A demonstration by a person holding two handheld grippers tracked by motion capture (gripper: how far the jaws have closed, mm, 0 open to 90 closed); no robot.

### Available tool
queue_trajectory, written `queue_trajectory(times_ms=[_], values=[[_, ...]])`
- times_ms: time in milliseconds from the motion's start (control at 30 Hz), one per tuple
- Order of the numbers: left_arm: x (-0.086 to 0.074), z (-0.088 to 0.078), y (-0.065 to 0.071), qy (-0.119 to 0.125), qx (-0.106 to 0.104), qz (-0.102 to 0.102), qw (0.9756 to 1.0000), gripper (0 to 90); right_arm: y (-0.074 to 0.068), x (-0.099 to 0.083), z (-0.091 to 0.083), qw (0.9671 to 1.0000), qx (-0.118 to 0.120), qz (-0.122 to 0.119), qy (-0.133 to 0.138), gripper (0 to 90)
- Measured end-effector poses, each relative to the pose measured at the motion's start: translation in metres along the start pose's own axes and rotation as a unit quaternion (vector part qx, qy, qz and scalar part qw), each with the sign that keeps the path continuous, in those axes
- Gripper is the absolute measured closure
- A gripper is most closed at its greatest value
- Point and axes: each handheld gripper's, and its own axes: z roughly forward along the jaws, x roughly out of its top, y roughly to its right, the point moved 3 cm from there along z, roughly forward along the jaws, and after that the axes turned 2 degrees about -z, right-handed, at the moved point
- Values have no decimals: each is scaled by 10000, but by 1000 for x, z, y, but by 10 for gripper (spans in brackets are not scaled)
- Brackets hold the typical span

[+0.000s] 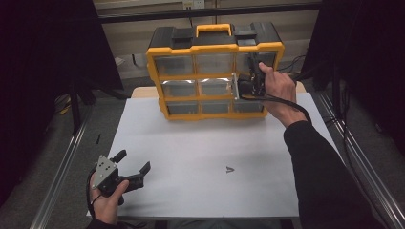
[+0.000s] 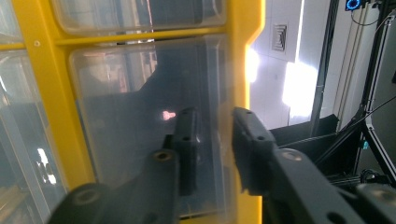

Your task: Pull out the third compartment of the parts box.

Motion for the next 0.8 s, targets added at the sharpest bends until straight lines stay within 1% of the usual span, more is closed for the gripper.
queue_trajectory(times_ms=[67,167,233,333,433,500,533,600,633,667,767,800], values=[[0,0,0,5,-4,-1,10000,36,-2,0,0,9999,-64,88,-62,759],[0,0,0,11,-8,-23,10000,36,-2,0,0,9999,-128,63,-85,786],[0,0,0,4,7,10,10000,36,-2,0,0,9998,-156,47,-88,805],[0,0,0,2,6,11,10000,36,-1,0,0,9998,-147,56,-115,818],[0,0,0,17,-1,-19,10000,36,-1,0,0,9998,-182,18,-101,823],[0,0,0,18,-2,-15,10000,36,0,1,1,9998,-172,-76,-92,826],[0,0,0,16,-1,-18,10000,36,0,1,1,9998,-180,-78,-99,828],[0,0,0,15,-2,-14,10000,36,-3,1,0,9997,-219,-4,-137,844],[0,0,0,15,-2,-12,10000,36,-4,1,-1,9996,-239,-21,-169,846],[0,0,0,14,-2,-9,10000,36,-4,1,-1,9995,-253,-131,-164,847],[0,0,0,14,-3,-10,10000,36,-4,1,0,9995,-248,-109,-171,848],[0,0,0,14,-4,-13,10000,36,-3,1,0,9995,-243,-139,-163,848]])
